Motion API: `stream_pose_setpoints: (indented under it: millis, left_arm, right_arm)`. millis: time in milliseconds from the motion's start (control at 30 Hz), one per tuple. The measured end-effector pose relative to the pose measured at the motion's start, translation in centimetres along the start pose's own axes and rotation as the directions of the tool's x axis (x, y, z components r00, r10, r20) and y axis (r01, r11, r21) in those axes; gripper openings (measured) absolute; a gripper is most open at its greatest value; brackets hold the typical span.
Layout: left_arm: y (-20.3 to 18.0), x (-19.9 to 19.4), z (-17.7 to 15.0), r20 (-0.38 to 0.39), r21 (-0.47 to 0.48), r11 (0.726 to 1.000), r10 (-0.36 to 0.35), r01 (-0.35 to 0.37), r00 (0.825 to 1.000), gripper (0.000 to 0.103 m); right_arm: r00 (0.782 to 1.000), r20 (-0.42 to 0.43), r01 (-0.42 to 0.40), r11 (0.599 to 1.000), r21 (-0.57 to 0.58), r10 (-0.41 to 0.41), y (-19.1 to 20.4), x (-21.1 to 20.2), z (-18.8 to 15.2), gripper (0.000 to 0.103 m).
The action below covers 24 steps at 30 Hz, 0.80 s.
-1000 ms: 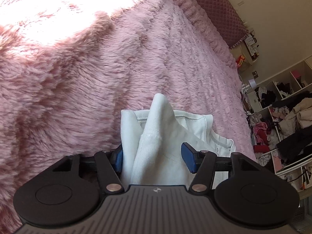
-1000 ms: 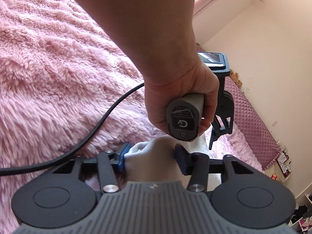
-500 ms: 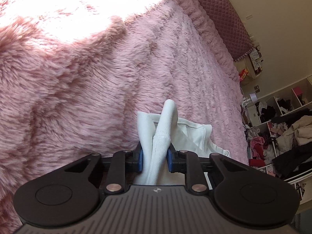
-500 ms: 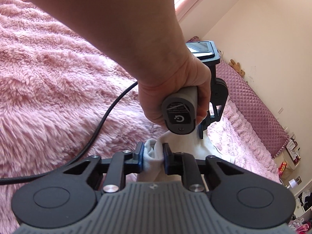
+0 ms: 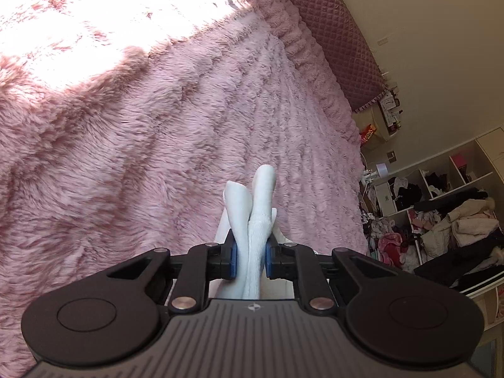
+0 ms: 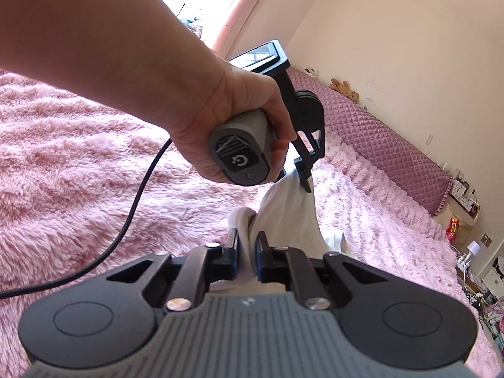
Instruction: Fold small clothes
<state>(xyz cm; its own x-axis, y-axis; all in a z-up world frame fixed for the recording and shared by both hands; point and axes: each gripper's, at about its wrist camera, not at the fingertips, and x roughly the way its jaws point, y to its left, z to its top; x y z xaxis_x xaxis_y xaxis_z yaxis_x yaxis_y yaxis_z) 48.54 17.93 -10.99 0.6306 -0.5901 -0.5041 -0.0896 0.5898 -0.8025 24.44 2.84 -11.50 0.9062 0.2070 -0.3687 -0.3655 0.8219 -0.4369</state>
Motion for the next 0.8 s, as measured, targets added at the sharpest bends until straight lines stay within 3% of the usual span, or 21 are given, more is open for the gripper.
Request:
stream_pose_setpoints:
  millis: [100, 233, 500, 667, 800]
  left_arm:
    - [-1.8, 0.5, -0.9, 0.021, -0.015, 0.999, -0.043, 0.043, 0.999, 0.017]
    - [-5.6, 2.3, -2.6, 0.026, 0.044, 0.996, -0.076, 0.075, 0.997, 0.017]
    - [-11.6, 7.4, -7.4, 0.023, 0.101, 0.985, -0.145, 0.142, 0.989, 0.017]
    - [-14.8, 10.7, -10.7, -0.012, 0.164, 0.969, -0.188, 0.187, 0.982, 0.017]
    - [-16.7, 14.0, -13.4, -0.063, 0.199, 0.962, -0.176, 0.185, 0.982, 0.017]
  right_arm:
    - [0.999, 0.013, 0.04, 0.997, 0.067, -0.041, -2.7, -1.2, 0.0, 0.002]
    - [0.994, 0.016, 0.101, 0.985, 0.141, -0.105, -6.4, -2.6, -0.6, 0.002]
    - [0.97, -0.048, 0.24, 0.925, 0.295, -0.237, -15.6, -4.4, -4.5, 0.002]
    - [0.941, -0.109, 0.338, 0.875, 0.346, -0.32, -20.9, -5.8, -8.9, 0.003]
    - [0.916, -0.176, 0.402, 0.828, 0.391, -0.361, -23.9, -6.7, -12.7, 0.002]
